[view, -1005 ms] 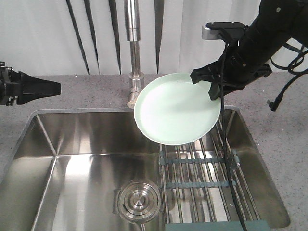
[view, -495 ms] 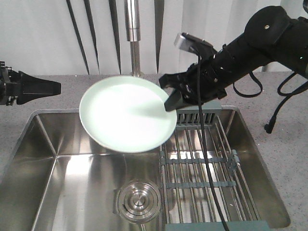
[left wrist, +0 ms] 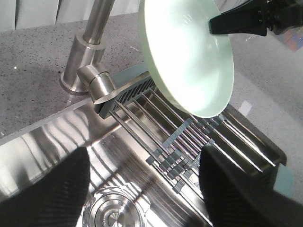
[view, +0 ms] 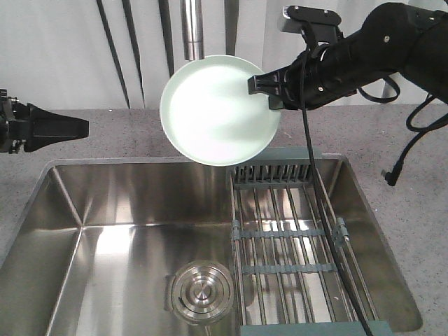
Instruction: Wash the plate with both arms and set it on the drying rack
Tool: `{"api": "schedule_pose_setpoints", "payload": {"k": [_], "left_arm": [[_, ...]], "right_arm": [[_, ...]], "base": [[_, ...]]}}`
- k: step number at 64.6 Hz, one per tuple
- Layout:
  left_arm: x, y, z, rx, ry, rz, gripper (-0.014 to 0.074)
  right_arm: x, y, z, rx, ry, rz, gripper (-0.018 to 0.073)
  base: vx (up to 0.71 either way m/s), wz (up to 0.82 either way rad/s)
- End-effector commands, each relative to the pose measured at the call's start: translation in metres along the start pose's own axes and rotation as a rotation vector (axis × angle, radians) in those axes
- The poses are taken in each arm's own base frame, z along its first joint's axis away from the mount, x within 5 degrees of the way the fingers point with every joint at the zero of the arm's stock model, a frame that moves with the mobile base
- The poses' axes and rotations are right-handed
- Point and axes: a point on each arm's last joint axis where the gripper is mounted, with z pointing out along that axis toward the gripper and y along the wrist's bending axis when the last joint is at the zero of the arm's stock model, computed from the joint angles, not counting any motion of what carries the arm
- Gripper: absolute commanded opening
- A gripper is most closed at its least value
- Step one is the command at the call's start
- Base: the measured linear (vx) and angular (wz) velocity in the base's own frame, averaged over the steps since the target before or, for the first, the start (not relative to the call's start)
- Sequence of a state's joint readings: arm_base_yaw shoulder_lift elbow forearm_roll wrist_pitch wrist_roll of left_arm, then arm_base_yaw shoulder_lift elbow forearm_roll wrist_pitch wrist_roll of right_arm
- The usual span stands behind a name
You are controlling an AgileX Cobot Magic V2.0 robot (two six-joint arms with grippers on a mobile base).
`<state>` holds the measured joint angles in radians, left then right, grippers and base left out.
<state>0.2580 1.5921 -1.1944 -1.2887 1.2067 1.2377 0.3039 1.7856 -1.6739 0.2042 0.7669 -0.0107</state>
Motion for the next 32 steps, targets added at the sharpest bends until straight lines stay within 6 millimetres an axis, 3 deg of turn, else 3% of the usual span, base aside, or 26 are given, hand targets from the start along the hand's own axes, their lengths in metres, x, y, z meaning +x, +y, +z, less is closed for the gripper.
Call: {"api": "schedule_pose_setpoints", "payload": {"k": [1,14,32], "left_arm": [[-0.016,-0.02,-0.009,0.055,-0.08,0.034,0.0471],[-0.016,-0.02,-0.009,0.055,-0.08,0.034,0.0471],[-0.016,-0.02,-0.009,0.055,-0.08,0.034,0.0471]], "right_arm": [[-0.018,0.002,-0.045,0.056,-0.125,-0.031,-0.001],[-0.008,0.005,-0.077,0.07,-0.035,-0.057,-0.001],[0.016,0.009,-0.086,0.042,0.228,-0.028,-0.001]], "base": [[0.0,0.0],[0.0,0.0],[0.0,0.0]]}}
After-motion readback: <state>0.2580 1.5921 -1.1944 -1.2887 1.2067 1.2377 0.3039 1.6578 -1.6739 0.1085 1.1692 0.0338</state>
